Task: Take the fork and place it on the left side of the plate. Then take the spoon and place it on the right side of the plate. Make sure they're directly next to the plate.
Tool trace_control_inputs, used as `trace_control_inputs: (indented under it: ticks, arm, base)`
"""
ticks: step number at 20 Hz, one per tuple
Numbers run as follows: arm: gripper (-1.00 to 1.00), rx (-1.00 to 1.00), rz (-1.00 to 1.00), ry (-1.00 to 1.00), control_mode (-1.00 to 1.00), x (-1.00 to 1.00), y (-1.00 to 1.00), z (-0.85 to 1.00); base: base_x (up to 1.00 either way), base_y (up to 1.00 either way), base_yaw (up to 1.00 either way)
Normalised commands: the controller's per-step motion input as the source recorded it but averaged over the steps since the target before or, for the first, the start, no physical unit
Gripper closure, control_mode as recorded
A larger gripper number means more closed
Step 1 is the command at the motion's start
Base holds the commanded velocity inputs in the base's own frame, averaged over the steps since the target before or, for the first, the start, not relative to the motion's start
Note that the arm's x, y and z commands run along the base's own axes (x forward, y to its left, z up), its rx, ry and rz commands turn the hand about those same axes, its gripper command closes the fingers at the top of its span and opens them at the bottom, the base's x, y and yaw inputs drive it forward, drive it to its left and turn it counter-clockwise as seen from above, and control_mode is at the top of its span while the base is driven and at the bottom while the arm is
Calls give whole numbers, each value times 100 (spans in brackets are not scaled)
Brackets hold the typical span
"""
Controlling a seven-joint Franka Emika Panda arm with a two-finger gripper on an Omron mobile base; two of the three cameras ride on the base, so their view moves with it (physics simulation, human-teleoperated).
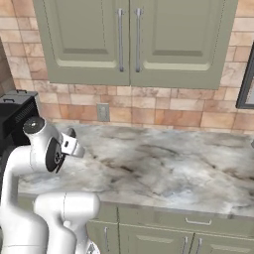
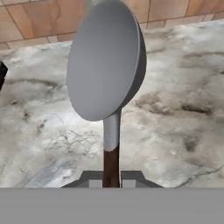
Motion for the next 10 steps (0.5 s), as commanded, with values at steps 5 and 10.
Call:
trace_control_inputs:
  ticks: [5, 10]
  arm:
    - [100, 10, 0, -1, -100, -23, -42, 71]
    - [100, 9, 0, 0, -100, -12, -32, 54]
  base:
    - [0, 0, 0]
    - [0, 0, 0]
